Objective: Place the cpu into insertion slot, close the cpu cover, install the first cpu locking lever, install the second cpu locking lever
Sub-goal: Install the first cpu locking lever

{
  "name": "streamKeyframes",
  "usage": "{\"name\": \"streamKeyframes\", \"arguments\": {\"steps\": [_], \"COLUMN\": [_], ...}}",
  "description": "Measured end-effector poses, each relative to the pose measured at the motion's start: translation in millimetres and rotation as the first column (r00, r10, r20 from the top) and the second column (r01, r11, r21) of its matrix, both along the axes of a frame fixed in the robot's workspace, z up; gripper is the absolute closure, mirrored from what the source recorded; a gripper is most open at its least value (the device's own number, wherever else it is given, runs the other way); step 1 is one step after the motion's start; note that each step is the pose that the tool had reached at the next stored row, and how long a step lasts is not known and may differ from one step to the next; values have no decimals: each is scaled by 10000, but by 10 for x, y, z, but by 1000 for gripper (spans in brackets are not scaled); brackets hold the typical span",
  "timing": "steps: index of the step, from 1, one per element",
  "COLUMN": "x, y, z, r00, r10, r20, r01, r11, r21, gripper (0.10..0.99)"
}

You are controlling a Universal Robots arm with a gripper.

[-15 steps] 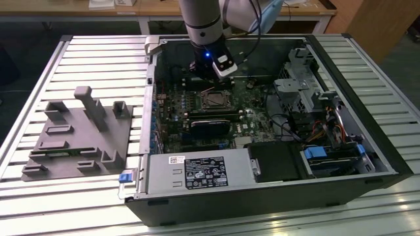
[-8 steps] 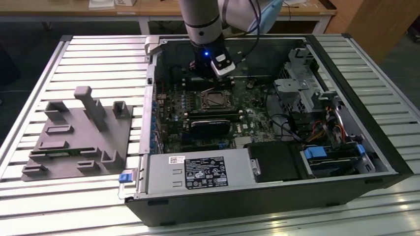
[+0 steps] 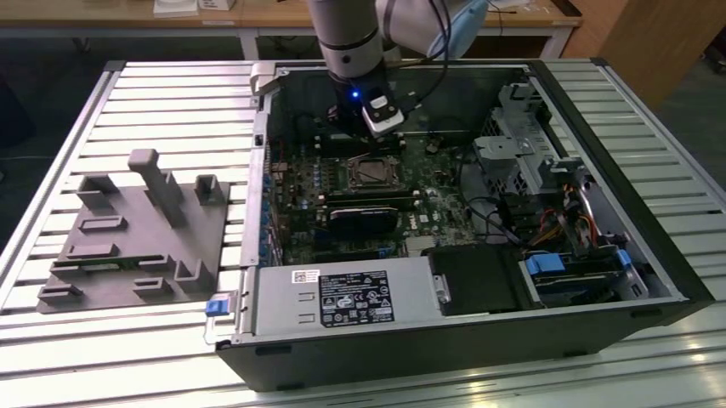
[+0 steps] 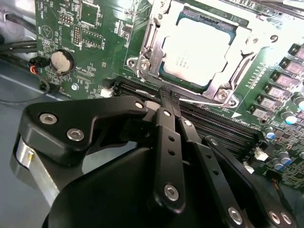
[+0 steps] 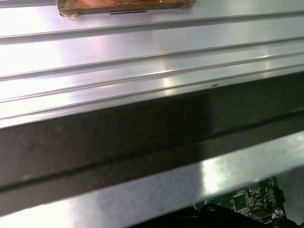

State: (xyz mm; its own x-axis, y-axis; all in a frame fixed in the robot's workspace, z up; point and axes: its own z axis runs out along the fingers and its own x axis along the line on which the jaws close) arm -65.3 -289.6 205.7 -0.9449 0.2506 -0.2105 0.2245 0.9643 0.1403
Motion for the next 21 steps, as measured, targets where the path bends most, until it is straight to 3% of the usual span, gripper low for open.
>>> {"name": "streamKeyframes", "arguments": {"steps": [14, 21], "x": [-23, -23], "y": [15, 15], "z": [-17, -33], "r00": [10000, 10000], "r10": [-82, -82], "r20": [0, 36], "r01": [82, 81], "r11": [10000, 9997], "r21": [53, 215], "gripper": [980, 980]}}
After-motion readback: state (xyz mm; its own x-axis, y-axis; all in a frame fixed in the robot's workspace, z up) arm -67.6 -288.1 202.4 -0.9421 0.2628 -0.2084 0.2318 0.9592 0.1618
